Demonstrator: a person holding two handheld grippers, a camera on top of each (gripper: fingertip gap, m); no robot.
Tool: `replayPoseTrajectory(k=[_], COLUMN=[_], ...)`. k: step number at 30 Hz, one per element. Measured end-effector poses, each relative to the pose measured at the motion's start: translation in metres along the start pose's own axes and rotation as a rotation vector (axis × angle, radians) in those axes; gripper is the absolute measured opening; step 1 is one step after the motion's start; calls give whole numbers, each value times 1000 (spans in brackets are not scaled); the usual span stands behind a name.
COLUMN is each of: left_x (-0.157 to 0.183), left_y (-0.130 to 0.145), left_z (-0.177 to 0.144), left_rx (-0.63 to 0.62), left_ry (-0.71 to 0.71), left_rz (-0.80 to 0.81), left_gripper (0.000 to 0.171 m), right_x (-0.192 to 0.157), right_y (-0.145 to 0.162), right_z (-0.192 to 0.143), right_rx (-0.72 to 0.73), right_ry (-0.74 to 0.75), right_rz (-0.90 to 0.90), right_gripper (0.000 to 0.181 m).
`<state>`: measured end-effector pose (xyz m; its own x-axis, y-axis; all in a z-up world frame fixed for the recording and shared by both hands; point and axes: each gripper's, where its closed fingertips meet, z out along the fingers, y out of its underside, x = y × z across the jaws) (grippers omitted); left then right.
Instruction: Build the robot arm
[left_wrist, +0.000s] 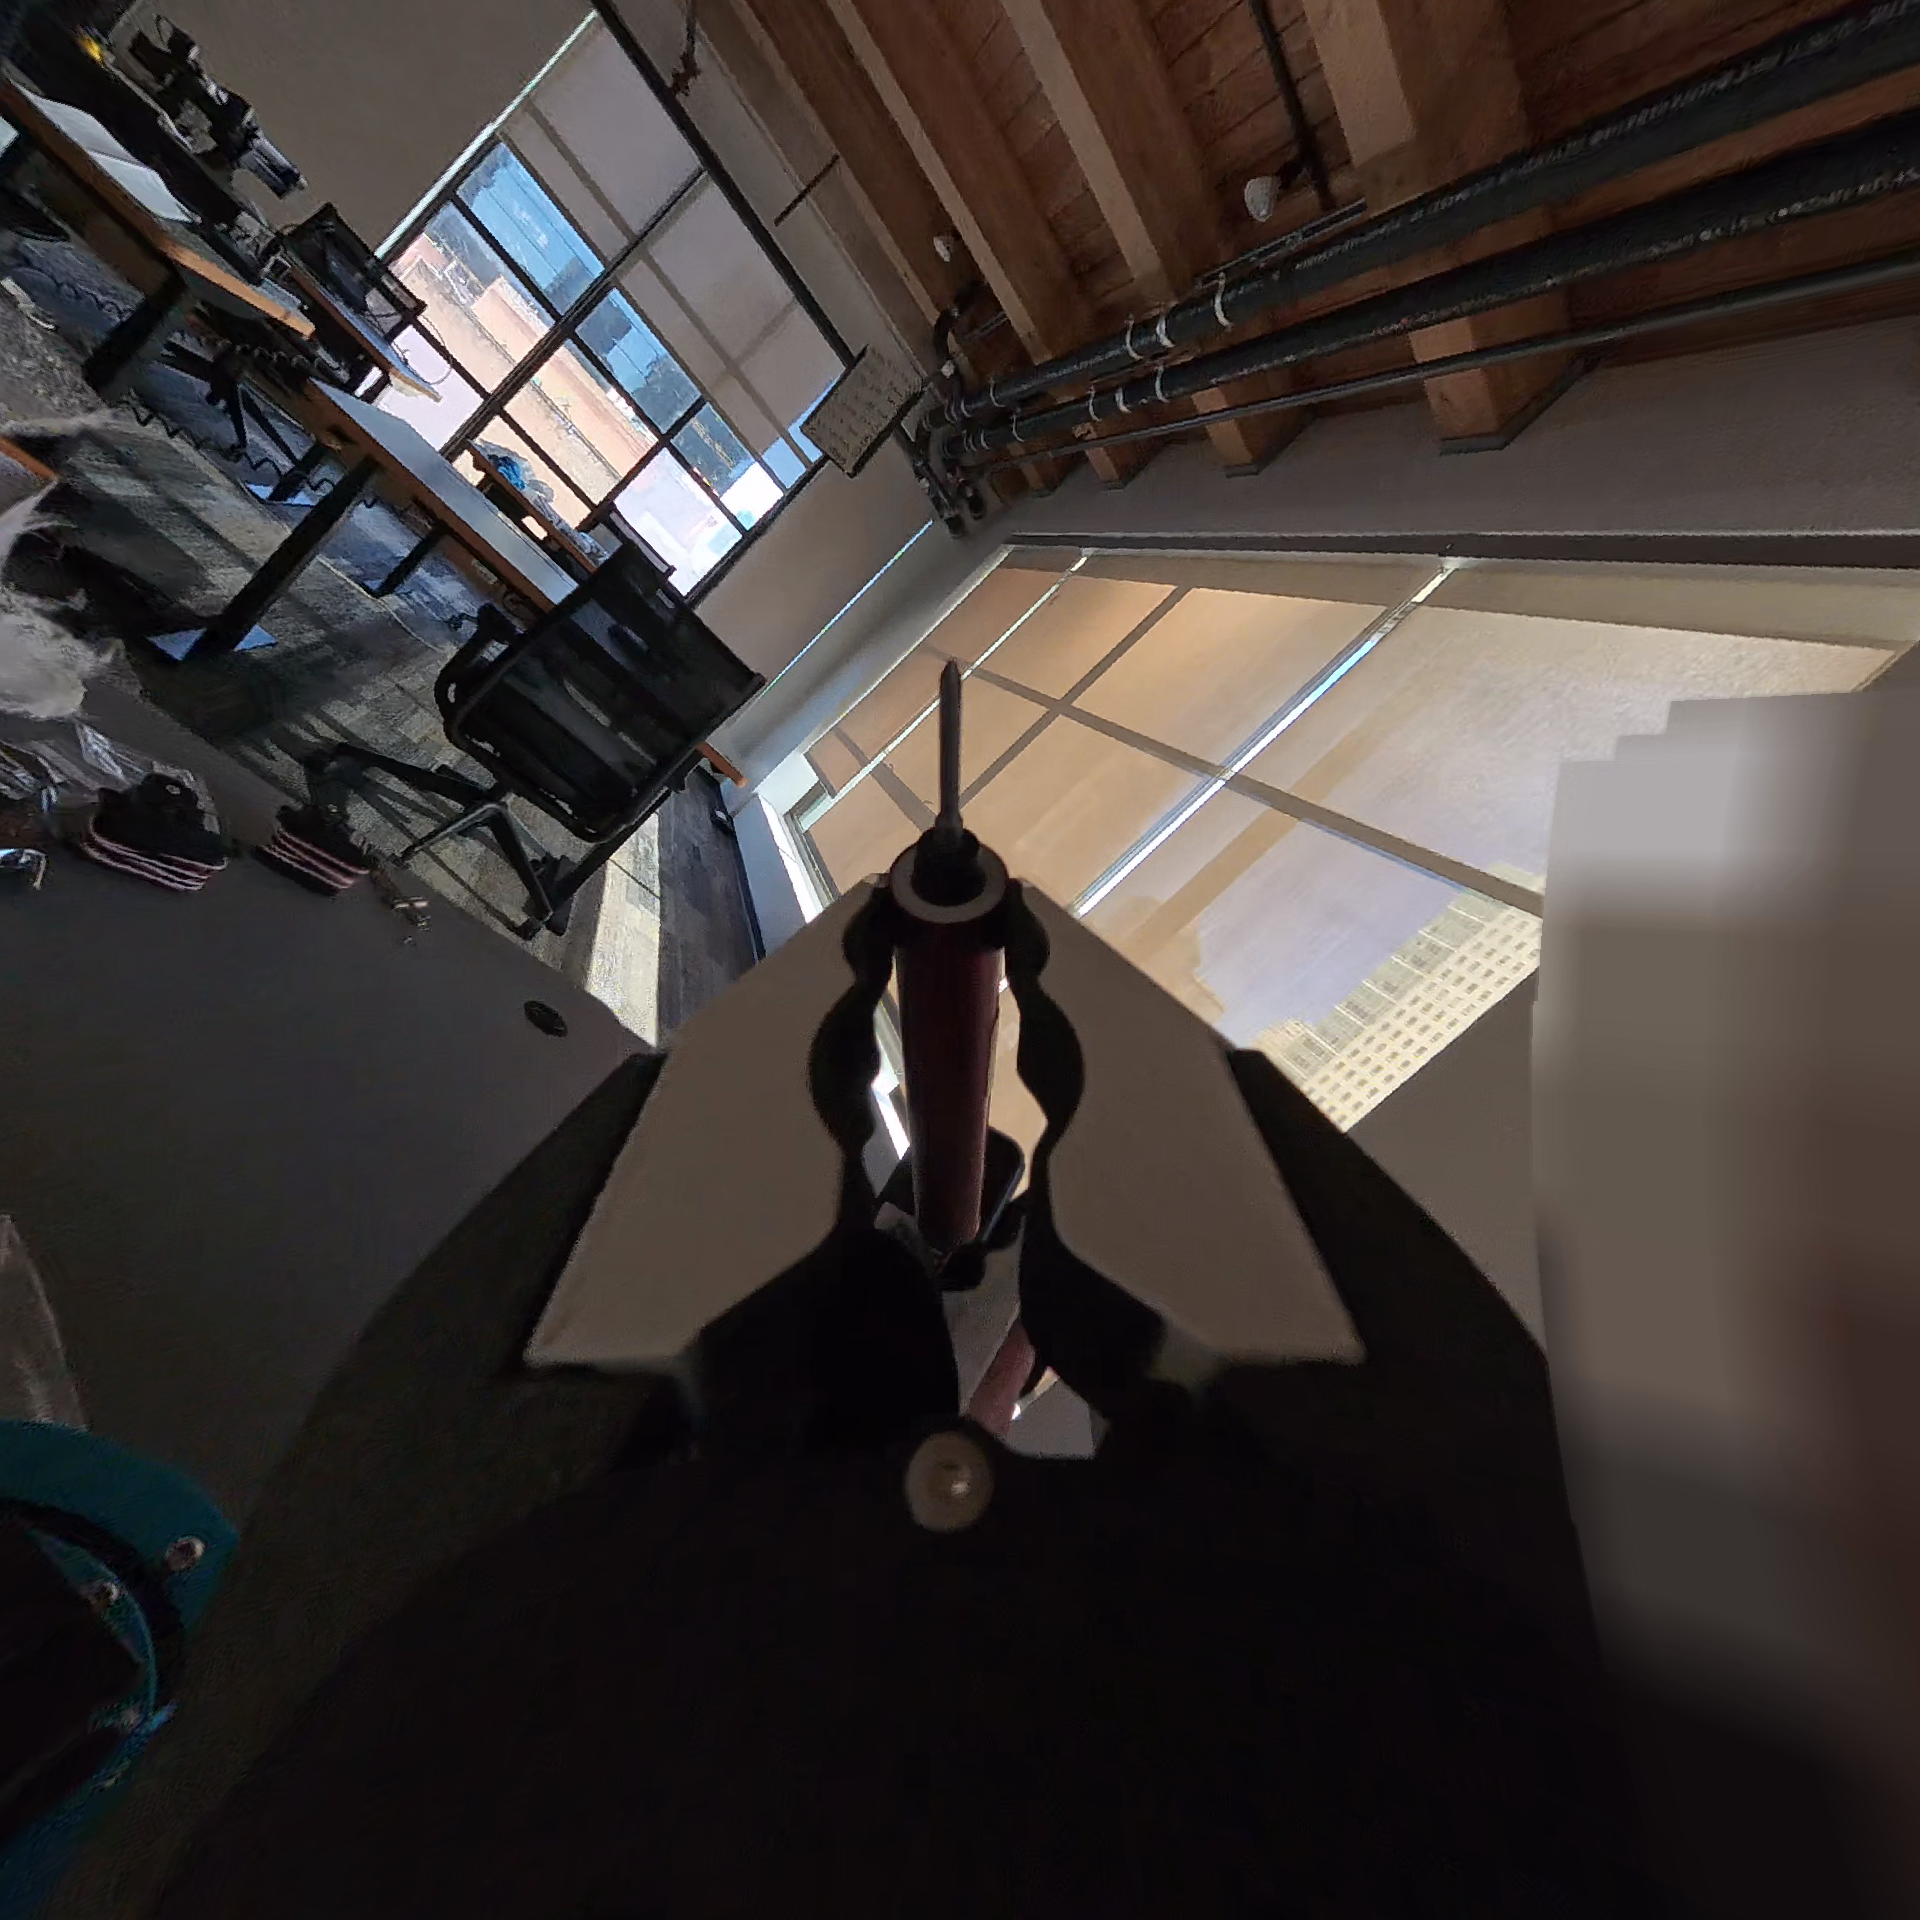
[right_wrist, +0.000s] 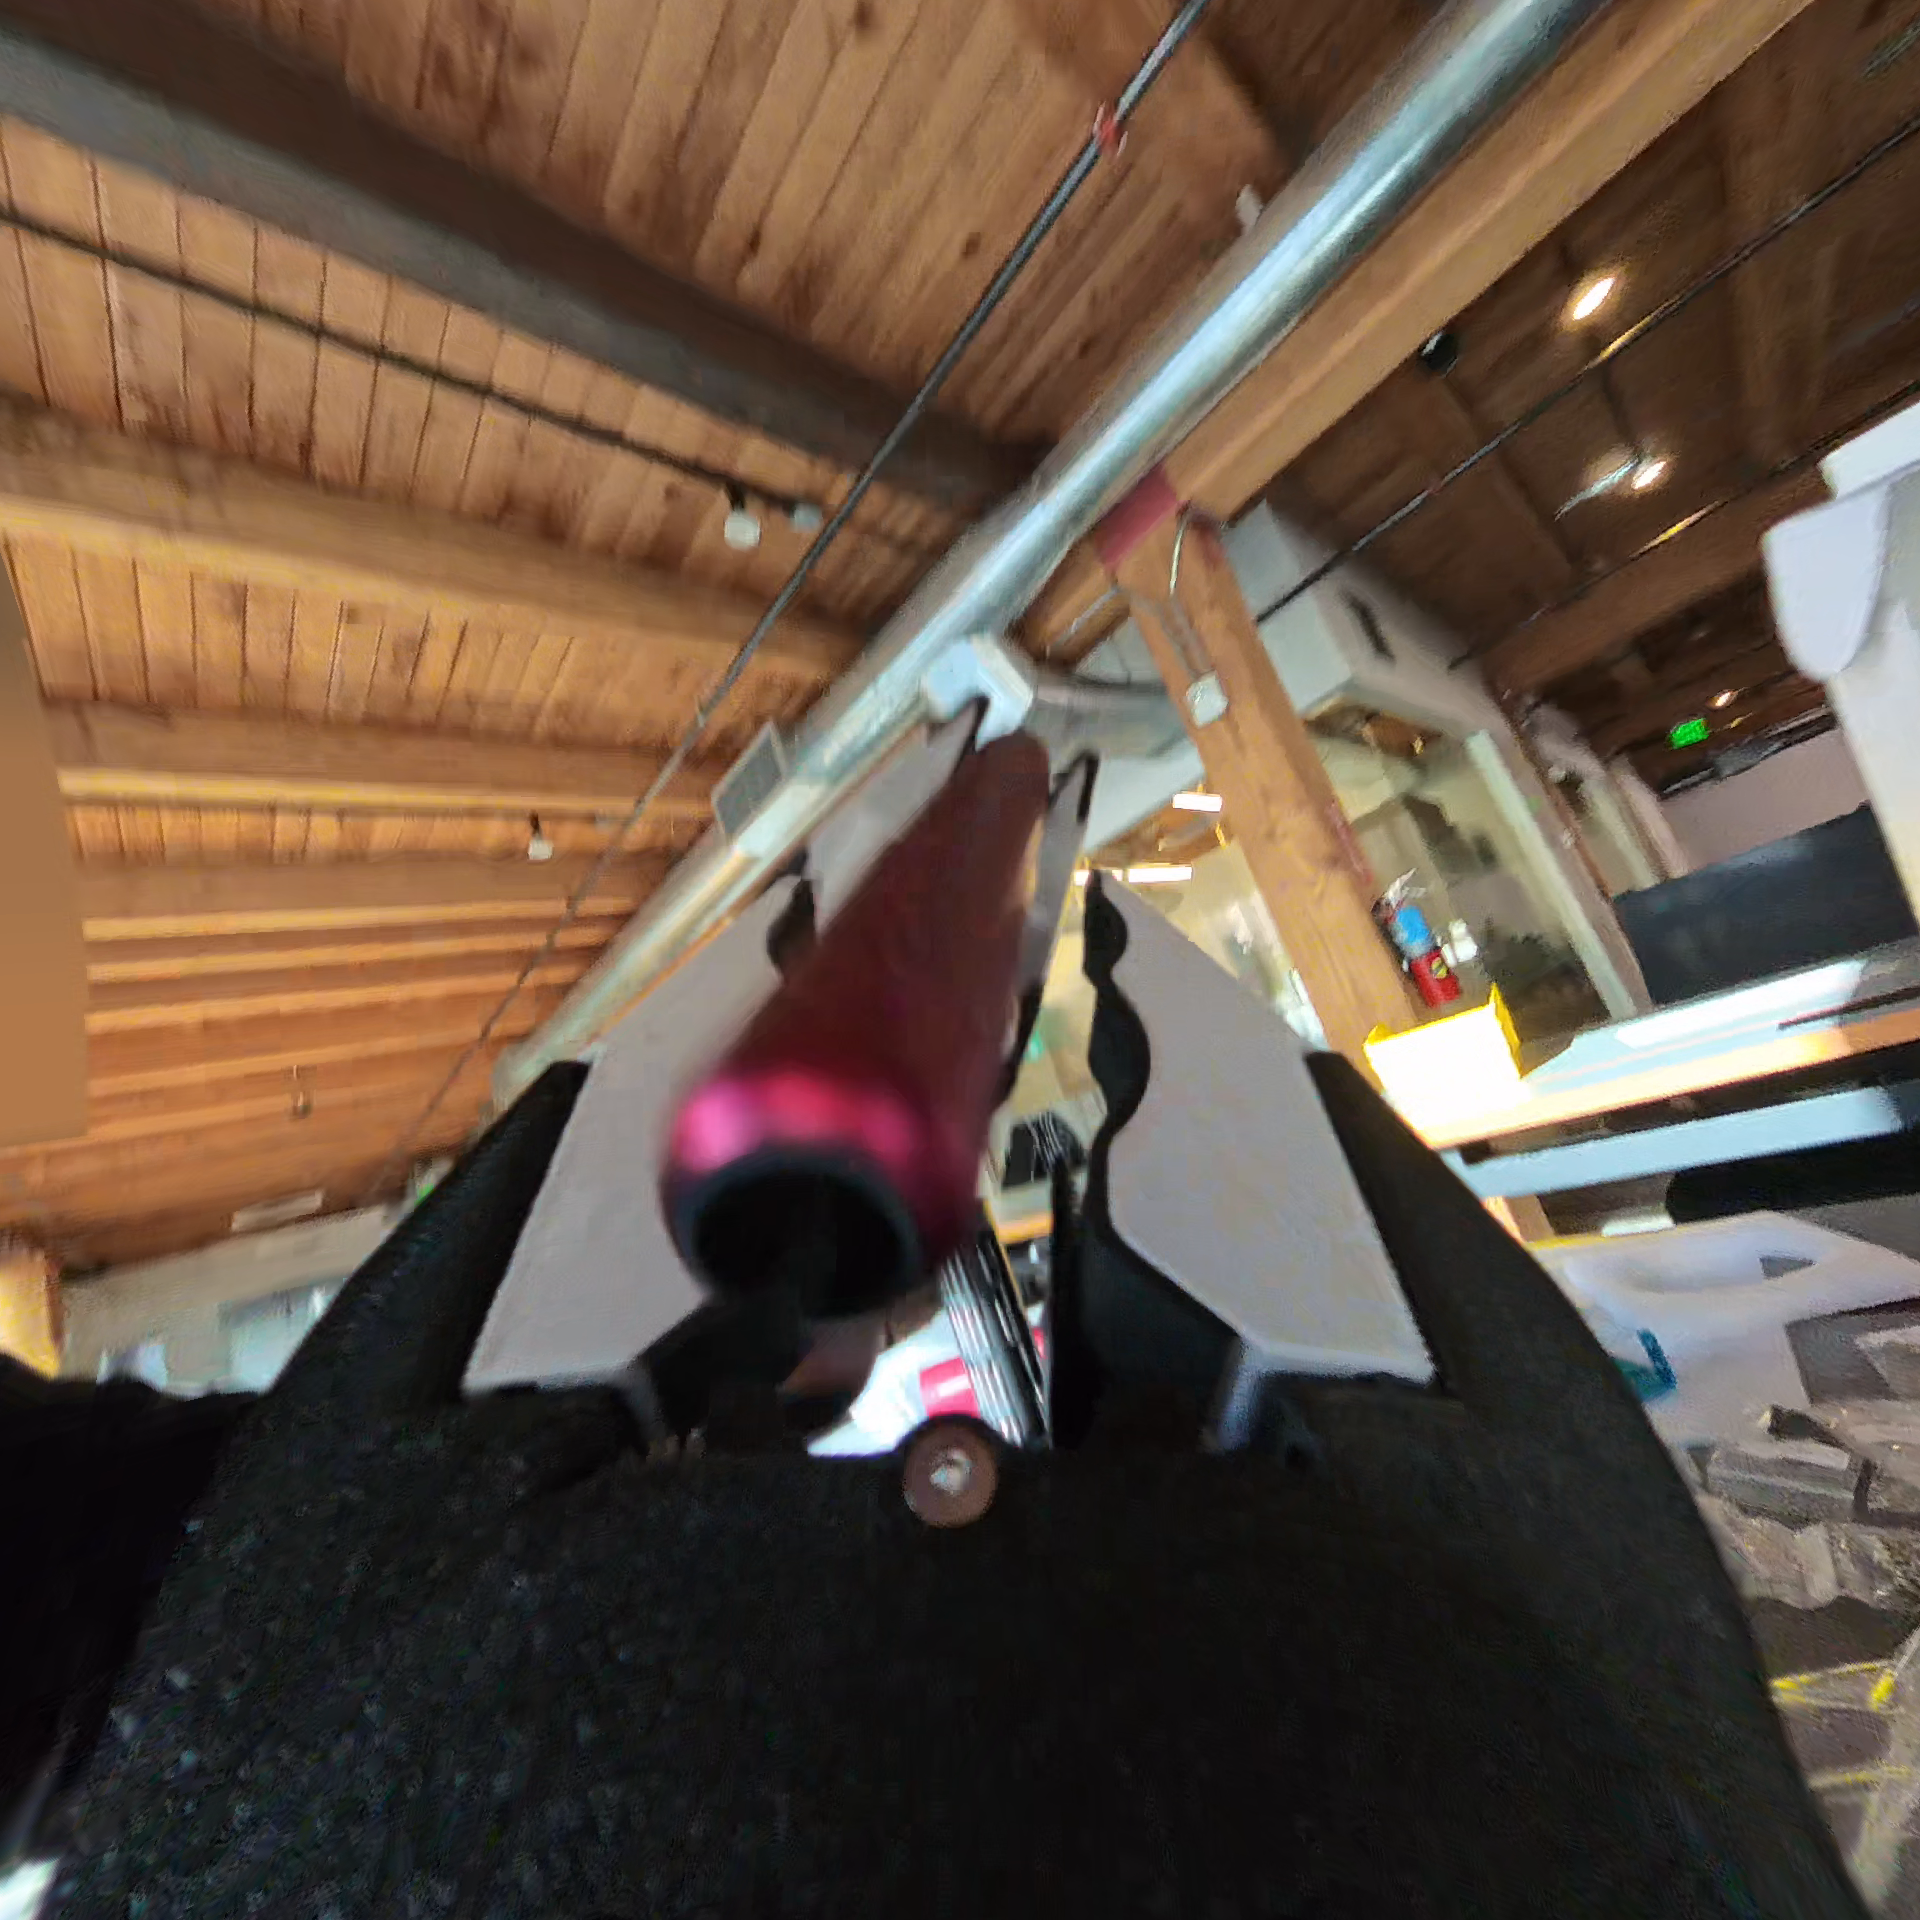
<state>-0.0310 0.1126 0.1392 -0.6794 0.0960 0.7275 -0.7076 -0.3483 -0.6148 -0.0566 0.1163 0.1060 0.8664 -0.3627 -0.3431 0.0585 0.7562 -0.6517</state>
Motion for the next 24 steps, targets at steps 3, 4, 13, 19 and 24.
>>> replayPoseTrajectory(k=[3, 4, 13, 19, 24], left_x=[7, 10, 38, 48, 43], left_y=[27, 37, 112, 125, 139], left_z=[-6, -7, -33, -53, -62], left_rx=[11, 0, -169, -188, -341], left_ry=[45, 66, 172, 243, 249], left_rz=[49, 57, -13, -41, -78], left_gripper=[18, 18, 18, 19, 19], right_x=[-12, -15, -67, -90, -91], right_y=[-9, -5, 10, 24, 34], right_z=[-18, -25, -80, -83, -90], right_rx=[38, 25, 75, 97, 127], right_ry=[69, 109, 273, 317, 371], right_rz=[35, 34, -1, -34, -47], right_gripper=[37, 32, 22, 21, 22])
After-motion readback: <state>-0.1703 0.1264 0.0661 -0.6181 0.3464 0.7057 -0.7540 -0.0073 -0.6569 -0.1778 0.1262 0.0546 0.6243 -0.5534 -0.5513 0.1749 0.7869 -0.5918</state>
